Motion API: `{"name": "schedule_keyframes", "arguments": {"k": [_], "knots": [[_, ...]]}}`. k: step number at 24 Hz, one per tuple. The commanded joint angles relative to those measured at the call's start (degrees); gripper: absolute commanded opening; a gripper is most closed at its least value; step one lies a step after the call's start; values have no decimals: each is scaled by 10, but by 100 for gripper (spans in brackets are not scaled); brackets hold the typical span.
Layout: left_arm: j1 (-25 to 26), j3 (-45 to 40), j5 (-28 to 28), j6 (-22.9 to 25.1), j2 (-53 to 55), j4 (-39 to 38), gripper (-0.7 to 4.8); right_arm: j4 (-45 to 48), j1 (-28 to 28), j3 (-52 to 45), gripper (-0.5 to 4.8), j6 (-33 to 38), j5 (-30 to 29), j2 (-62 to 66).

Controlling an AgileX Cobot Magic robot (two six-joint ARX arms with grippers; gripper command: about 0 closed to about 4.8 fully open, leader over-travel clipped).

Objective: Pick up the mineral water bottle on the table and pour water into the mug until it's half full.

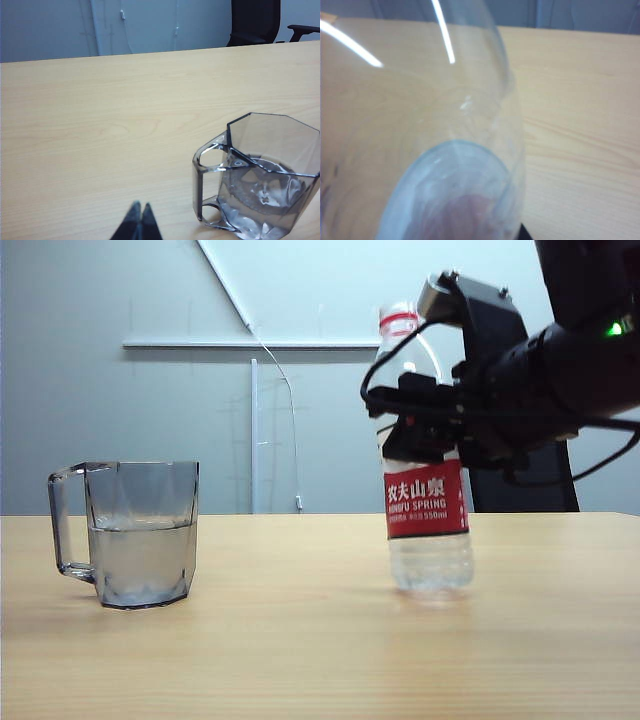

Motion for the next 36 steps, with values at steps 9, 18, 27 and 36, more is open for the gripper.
{"name": "schedule_keyframes", "arguments": {"k": [9,18,27,36], "knots": [[0,1,2,-2,1,5,-2,-4,5,2,379,2,-24,-4],[0,1,2,-2,1,5,-2,-7,6,-89,468,24,-24,-104],[1,1,2,-2,1,5,-2,-62,7,-145,479,75,-68,-228],[80,1,3,-2,1,5,-2,-226,6,-145,479,88,-113,-394]]}}
